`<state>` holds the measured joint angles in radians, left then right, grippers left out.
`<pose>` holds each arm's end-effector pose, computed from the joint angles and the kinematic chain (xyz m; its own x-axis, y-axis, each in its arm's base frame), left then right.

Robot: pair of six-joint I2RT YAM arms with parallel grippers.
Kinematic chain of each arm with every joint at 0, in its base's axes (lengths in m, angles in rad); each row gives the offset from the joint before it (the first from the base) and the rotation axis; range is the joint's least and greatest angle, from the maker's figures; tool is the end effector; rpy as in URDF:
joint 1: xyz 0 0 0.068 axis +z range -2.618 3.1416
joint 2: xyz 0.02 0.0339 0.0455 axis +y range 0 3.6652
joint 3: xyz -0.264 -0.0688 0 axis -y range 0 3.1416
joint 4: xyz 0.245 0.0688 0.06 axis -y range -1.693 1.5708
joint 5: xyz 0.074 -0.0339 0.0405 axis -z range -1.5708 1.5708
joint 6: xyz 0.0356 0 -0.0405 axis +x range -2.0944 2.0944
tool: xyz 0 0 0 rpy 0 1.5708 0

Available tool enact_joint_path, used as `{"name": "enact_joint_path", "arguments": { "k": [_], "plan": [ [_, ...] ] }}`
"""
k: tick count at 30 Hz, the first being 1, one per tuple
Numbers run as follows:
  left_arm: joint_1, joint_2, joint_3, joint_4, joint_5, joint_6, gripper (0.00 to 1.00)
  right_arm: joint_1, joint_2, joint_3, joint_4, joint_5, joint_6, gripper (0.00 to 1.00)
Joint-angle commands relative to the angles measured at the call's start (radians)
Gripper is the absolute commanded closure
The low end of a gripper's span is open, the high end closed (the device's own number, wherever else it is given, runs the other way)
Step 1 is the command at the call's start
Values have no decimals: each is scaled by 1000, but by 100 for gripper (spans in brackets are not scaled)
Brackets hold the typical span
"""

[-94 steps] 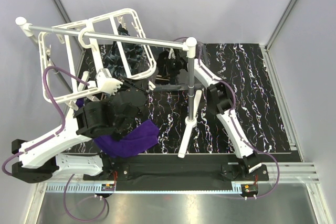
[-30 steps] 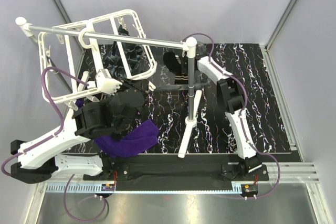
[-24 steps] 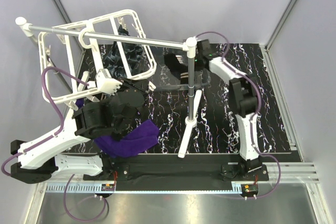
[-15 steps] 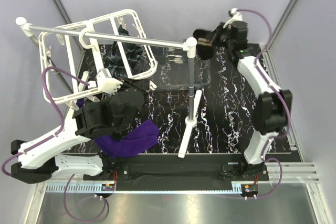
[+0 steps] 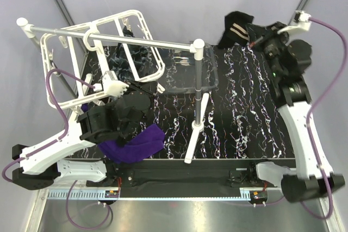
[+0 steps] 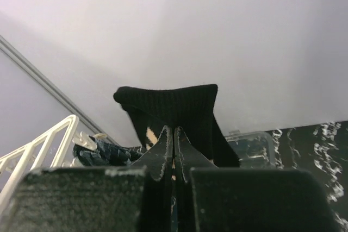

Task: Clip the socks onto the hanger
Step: Place the sock in the bin.

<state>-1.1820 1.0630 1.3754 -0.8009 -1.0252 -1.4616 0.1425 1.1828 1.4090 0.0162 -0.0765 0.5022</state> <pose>0.0994 -0.1624 0.4332 -0.2123 -0.8426 -0.4950 -0.1557 0.5292 -0.8341 0.2488 0.0384 0.4976 0.1047 0.4999 -0.8597 -0.3029 0.8395 0.4512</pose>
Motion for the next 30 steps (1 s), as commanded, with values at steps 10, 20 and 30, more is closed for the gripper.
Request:
{"name": "enact_joint_path", "arguments": {
  "k": [10,20,30],
  "plan": [
    [-2,-26,-47,120,54,35,100,-4,-371,-5,-525,-187,-25,100],
    [-2,-70,-85,206,123,27,100,25,-450,-105,-542,-635,212,100],
    [-2,-87,-98,252,160,24,100,134,-394,-220,-382,-664,351,100]
  ]
}}
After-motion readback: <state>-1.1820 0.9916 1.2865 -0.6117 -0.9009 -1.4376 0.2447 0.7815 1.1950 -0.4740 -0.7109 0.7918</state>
